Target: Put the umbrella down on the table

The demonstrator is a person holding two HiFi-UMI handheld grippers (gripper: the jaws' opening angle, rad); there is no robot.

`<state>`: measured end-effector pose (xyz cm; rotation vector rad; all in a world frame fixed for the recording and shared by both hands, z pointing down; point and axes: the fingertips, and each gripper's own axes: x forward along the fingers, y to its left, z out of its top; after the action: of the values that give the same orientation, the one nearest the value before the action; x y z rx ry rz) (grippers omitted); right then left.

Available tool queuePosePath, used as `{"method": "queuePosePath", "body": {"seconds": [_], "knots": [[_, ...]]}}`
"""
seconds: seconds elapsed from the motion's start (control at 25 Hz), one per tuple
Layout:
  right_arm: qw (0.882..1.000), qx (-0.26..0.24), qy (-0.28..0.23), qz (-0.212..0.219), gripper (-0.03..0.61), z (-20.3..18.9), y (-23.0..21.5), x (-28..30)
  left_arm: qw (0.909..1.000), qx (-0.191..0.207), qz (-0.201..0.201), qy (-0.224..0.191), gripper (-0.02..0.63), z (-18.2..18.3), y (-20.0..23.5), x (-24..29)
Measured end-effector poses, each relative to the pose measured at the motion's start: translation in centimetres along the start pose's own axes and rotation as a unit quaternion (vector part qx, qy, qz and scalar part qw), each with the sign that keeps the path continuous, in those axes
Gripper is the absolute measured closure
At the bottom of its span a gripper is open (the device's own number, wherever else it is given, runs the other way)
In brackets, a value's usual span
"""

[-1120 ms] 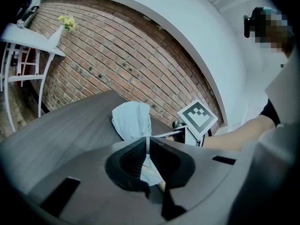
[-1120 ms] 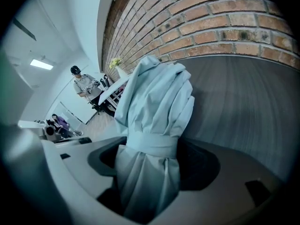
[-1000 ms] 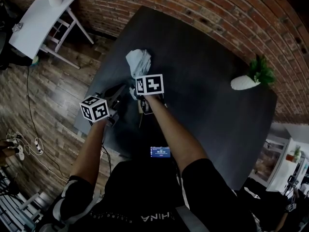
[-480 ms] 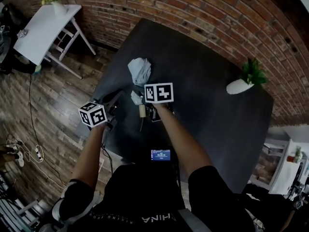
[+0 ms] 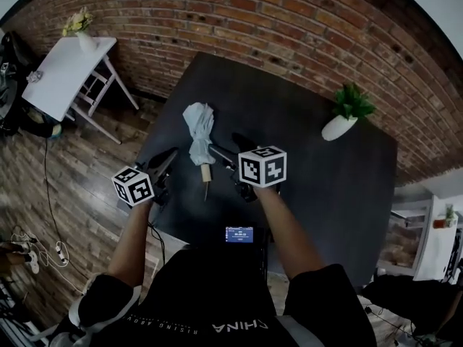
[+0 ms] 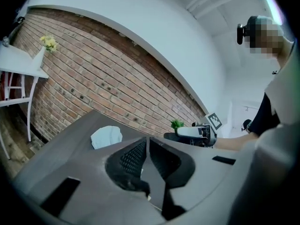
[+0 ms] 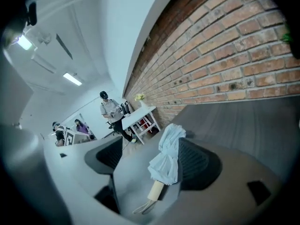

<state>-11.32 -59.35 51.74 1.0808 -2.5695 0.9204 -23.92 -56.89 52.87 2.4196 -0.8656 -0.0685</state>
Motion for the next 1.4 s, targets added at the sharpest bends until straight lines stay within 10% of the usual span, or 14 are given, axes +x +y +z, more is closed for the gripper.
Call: {"method": "queuePosePath", "body": {"seconds": [0.2, 0.44, 1.4], "knots": [[0.999, -0.019, -0.042, 0.028, 0.209, 0.8, 2.8, -5.3, 0.9994, 0.026, -0.022, -0.002, 0.609, 0.3, -3.7, -0.6], [0.996, -0.026, -0.079, -0.015, 0.569, -0.7, 2.3, -9.0, 0.9985, 0.025, -0.048, 0.002, 0.611, -1.4, -6.6, -1.2], [0.997, -0.072, -0.019, 0.004, 0.569, -6.5, 5.1, -11.1, 0.9987, 0.034, -0.032, 0.019, 0.612, -7.7, -13.5, -6.2]]}}
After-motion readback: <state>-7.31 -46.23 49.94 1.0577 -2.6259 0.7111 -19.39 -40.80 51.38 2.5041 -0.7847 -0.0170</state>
